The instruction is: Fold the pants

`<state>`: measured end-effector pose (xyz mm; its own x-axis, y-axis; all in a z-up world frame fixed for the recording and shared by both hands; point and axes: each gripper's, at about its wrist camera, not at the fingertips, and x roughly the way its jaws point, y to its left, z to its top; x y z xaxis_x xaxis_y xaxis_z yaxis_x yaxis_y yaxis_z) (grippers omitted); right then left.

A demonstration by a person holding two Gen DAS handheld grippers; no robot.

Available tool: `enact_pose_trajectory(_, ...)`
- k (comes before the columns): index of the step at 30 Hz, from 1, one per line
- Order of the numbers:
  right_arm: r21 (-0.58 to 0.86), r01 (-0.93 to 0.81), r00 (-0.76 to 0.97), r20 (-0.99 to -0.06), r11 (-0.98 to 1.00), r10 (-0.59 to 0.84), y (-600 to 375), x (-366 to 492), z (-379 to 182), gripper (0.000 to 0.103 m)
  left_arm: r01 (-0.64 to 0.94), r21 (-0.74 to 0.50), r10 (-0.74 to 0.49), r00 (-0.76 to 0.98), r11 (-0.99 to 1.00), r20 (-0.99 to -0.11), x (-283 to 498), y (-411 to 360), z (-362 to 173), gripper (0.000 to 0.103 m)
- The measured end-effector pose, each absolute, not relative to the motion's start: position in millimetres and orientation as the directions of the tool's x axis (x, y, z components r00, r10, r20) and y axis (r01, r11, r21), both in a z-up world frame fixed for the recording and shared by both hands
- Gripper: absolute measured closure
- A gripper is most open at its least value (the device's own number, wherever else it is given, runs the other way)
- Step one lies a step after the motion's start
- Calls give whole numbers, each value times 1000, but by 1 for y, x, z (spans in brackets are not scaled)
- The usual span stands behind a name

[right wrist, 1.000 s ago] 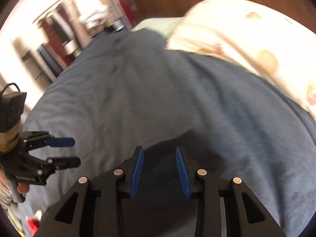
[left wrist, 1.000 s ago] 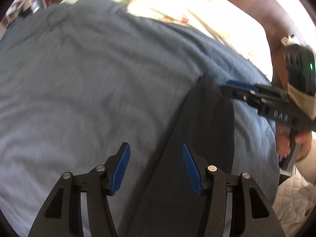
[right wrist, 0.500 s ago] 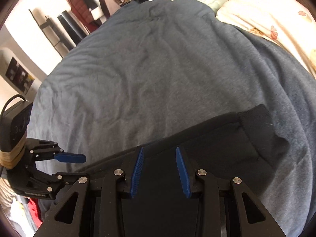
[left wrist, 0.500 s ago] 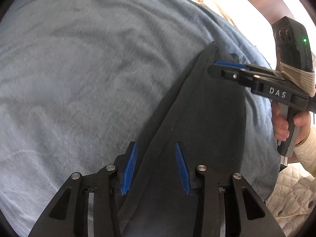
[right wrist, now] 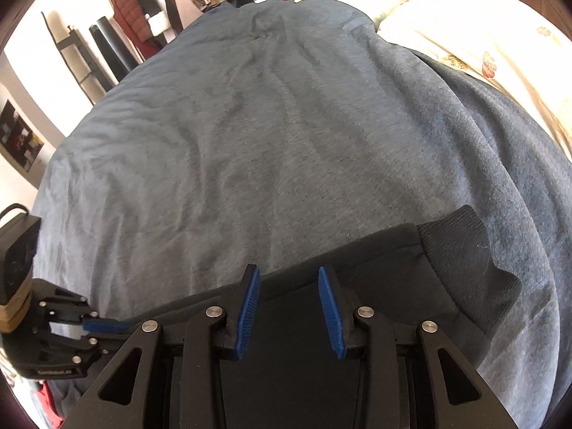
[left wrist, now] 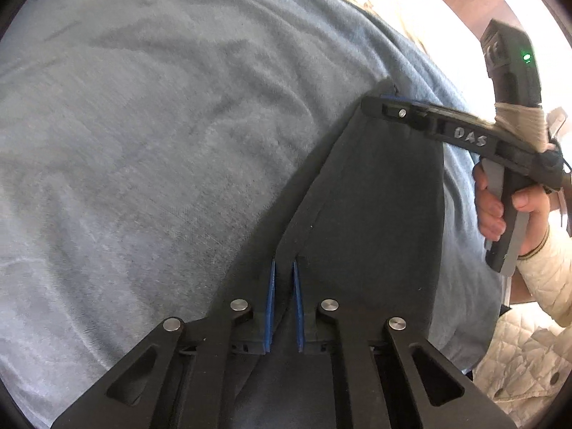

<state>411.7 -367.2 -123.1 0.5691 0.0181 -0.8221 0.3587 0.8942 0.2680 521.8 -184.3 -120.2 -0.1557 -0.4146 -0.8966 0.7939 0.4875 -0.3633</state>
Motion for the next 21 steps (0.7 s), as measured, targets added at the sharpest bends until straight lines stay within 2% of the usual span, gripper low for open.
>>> enact_pose_trajectory(14, 209, 403, 550, -834, 891, -53, -384, 436, -143, 68, 778, -341, -397, -128, 528, -909, 536, -177, -136, 91)
enact_pose_trajectory(16, 196, 403, 543, -838, 894, -60, -385, 439, -145, 68, 776, -333, -391, -121, 536, -912, 536, -175, -135, 85)
enact_pose_trajectory(18, 194, 406, 542, -838, 893, -64, -386, 441, -144, 68, 771, -307, -387, -85, 558, -918, 537, -175, -132, 71)
enact_pose_trajectory(21, 199, 408, 552, -831, 891, -67, -385, 440, -135, 68, 757, -284, -412, -21, 589, -911, 541, -164, -115, 65)
